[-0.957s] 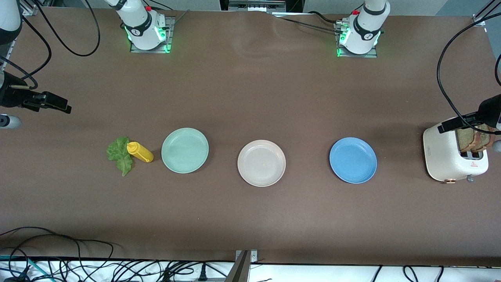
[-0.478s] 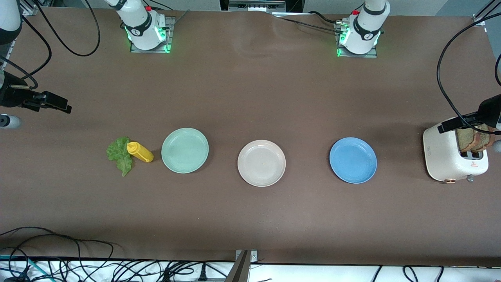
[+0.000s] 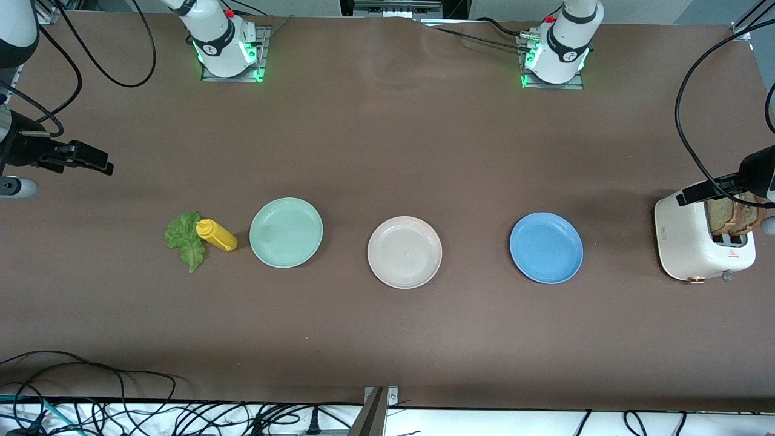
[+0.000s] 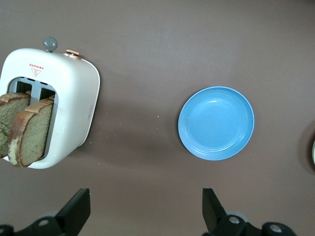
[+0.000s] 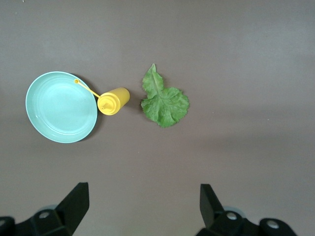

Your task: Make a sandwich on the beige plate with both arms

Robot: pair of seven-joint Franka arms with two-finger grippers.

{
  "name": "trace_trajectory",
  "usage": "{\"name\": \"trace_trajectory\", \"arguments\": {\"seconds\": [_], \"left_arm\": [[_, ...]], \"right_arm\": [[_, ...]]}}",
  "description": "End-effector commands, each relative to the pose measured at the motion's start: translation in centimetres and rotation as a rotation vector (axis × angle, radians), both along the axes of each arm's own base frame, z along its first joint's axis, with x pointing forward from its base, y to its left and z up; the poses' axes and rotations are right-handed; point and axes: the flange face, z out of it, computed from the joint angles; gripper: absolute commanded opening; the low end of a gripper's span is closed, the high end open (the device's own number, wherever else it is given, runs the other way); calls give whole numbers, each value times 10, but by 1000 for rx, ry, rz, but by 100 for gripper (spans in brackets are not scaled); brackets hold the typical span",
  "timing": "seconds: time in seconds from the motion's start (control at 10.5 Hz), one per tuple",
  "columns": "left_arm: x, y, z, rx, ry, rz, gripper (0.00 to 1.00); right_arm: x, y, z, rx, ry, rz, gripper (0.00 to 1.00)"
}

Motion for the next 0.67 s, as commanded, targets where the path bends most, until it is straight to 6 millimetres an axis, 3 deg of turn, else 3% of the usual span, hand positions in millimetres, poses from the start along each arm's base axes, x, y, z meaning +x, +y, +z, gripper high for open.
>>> {"name": "trace_trajectory", "arguments": {"seconds": [0.0,0.29,0.57], "left_arm": [[-5,5,3,-3,2,-26,100],[-5,8,3,-1,0,-31,100],[-9,35,1,37,10,-98,100]], "right_arm": [[-9,8,7,-27,-14,35,100],[-9,9,7,-27,-13,38,100],[-8,8,6,-24,-13,36,100]]}}
